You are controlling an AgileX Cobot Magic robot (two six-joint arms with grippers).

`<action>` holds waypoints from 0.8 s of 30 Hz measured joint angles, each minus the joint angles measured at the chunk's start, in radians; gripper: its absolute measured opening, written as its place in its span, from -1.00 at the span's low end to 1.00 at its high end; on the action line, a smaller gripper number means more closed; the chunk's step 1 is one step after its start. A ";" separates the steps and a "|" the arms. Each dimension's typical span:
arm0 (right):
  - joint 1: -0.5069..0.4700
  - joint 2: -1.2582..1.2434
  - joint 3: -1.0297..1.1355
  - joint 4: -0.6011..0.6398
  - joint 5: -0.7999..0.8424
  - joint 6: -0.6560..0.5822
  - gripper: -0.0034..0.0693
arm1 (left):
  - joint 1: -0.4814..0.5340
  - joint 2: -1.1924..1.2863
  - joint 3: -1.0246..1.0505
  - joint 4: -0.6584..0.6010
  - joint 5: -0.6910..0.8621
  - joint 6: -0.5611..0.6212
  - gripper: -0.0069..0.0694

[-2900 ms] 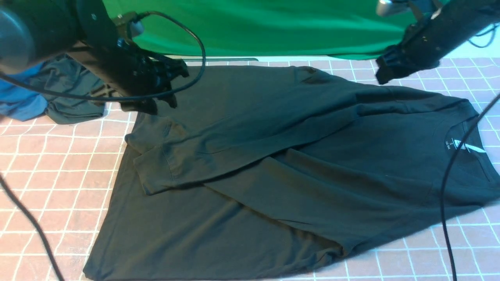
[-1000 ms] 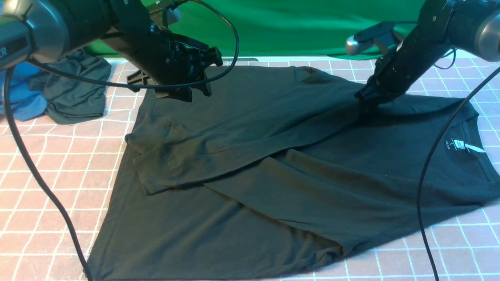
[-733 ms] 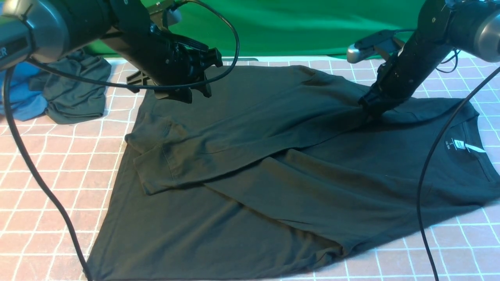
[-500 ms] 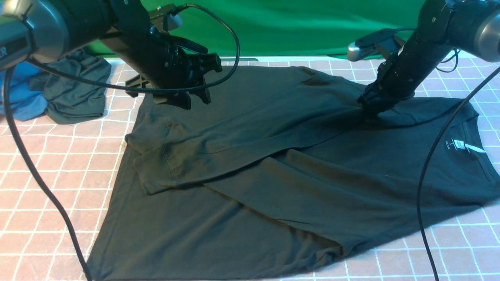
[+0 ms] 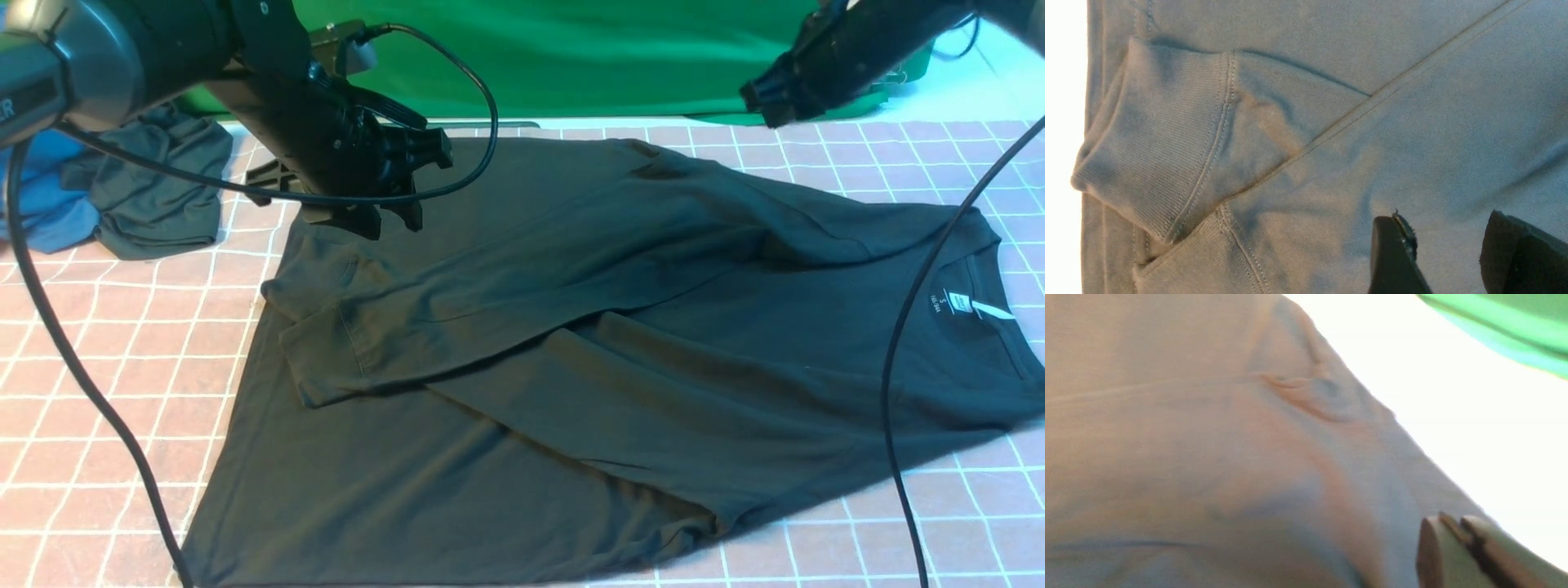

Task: Fold a long-sleeved shirt over a pink coffee tablecloth.
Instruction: 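Grasp the near edge of the shirt at its hem and shoulder corners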

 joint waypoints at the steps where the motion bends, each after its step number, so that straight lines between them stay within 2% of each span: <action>1: 0.000 0.013 -0.001 0.010 0.013 -0.004 -0.78 | 0.000 0.000 0.000 0.000 0.001 0.000 0.03; 7: 0.027 0.101 0.002 0.028 0.138 -0.020 -0.80 | 0.000 0.000 0.000 -0.002 0.016 0.000 0.03; 12: 0.061 0.119 0.004 0.042 0.135 -0.024 -0.80 | 0.000 0.000 0.000 -0.004 0.093 0.000 0.03; 18: 0.069 0.144 0.004 0.041 0.141 -0.023 -0.80 | 0.000 0.000 0.000 0.000 0.288 0.005 0.01; 21: 0.069 0.140 0.004 0.041 0.141 -0.023 -0.80 | 0.000 -0.001 0.002 -0.007 0.314 0.014 0.01; 24: 0.069 0.114 0.004 0.042 0.138 -0.023 -0.80 | -0.001 -0.007 0.043 -0.073 0.316 0.039 -0.04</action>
